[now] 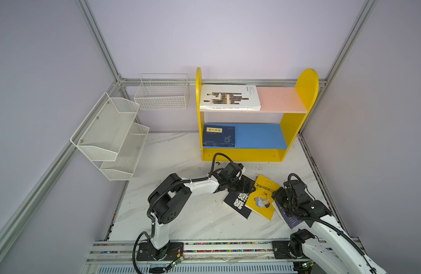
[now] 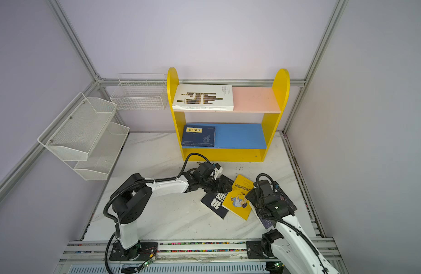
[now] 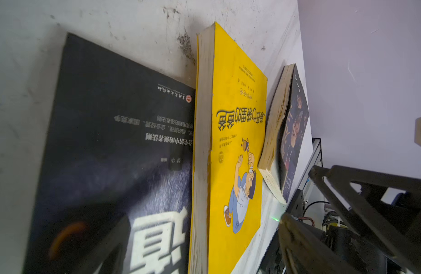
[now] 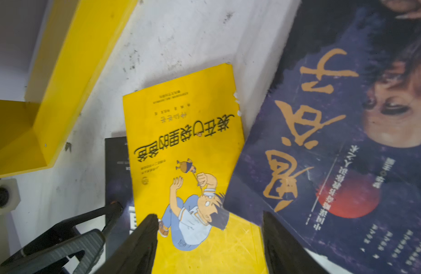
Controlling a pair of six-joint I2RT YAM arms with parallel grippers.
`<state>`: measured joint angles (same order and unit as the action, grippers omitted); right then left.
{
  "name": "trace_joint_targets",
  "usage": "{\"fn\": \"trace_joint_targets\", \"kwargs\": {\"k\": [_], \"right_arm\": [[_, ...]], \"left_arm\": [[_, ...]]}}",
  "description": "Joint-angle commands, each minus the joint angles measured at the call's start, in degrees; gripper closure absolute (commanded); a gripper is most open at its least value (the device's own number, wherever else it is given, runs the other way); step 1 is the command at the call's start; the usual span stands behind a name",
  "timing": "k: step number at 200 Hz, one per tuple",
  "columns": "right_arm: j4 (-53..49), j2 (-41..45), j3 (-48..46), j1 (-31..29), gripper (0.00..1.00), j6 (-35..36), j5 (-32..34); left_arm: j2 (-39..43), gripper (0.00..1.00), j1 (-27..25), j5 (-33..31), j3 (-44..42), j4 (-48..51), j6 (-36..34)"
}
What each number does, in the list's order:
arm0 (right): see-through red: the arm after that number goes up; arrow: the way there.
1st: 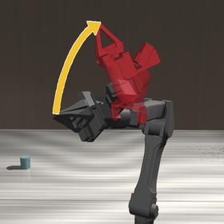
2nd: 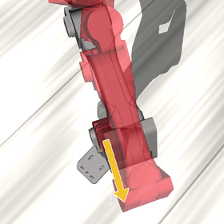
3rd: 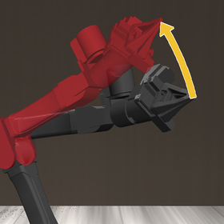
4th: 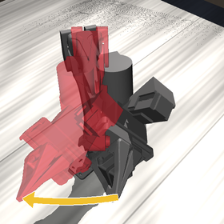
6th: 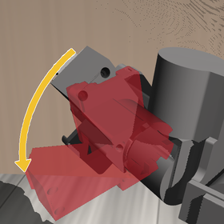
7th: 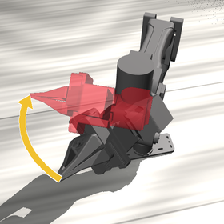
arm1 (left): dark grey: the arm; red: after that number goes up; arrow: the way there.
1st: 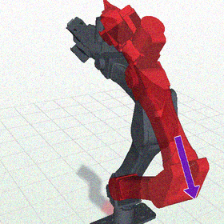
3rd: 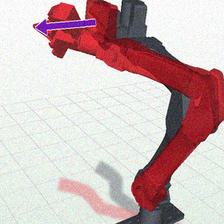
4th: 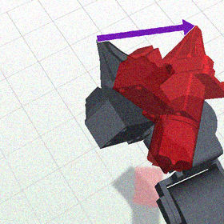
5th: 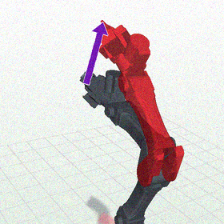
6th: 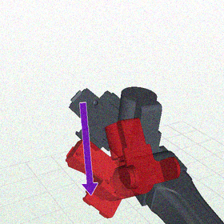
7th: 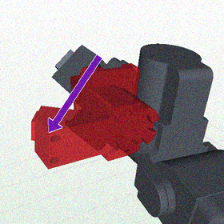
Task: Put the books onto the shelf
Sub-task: 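Lower both grippers onto the yellow cartoon book and grasp its edges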
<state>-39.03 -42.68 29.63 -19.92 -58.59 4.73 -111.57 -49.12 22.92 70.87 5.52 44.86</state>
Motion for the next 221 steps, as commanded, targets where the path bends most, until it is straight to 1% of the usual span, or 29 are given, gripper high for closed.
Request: {"fn": "trace_joint_targets", "kwargs": {"k": [1,19,37,41,67,83,97,113,140,156,170,187,221], "right_arm": [[0.7,-1.5,-0.6,0.2,0.25,-3.0,2.8],[1.3,-1.7,-1.9,0.3,0.19,-2.8,2.5],[6.7,-1.1,-5.8,0.3,0.18,-2.7,-1.5],[7.9,-1.0,-6.4,0.4,0.16,-2.4,-2.1],[11.8,-0.8,-7.9,0.6,0.16,-2.5,-3.9],[13.7,-1.9,-8.8,0.9,0.16,-2.9,-6.7],[15.7,-2.6,-9.5,0.9,0.16,-3.6,-9.1],[17.6,-2.8,-10.1,0.9,0.16,-4.4,-10.1],[19.8,-3.3,-11.8,0.9,0.16,-5.9,-12.2],[19.8,-2.9,-12.1,1.0,0.16,-6.8,-12.3],[19.5,-1.7,-11.9,1.0,0.17,-7.2,-12.0],[19.1,-0.9,-11.3,1.0,0.17,-7.3,-11.5],[18.8,-1.8,-9.3,1.3,0.17,-6.4,-11.8]], "left_arm": [[-2.2,0.05,-1.5,2.1,5.7,-1.9,1.5],[-4.6,0.05,-2.3,3.7,7.0,-2.9,2.5],[-7.4,0.06,-2.8,6.0,8.9,-4.0,3.9],[-7.8,0.06,-2.9,6.4,9.3,-4.2,4.0],[-10.3,0.07,-3.2,9.4,10.9,-6.9,6.5],[-10.9,0.09,-3.2,10.7,10.7,-10.3,9.0],[-10.9,0.11,-3.2,11.5,10.2,-13.8,11.3],[-11.2,0.15,-3.1,12.9,10.1,-18.3,14.5],[-11.6,0.29,-3.2,14.5,10.5,-23.3,19.1],[-11.1,0.42,-3.2,13.9,9.9,-23.7,19.8],[-10.4,0.53,-3.2,12.6,9.2,-22.9,19.7],[-10.2,0.65,-3.1,11.1,9.1,-20.5,19.4],[-11.0,0.87,-2.9,9.6,9.8,-17.0,19.3]]}}
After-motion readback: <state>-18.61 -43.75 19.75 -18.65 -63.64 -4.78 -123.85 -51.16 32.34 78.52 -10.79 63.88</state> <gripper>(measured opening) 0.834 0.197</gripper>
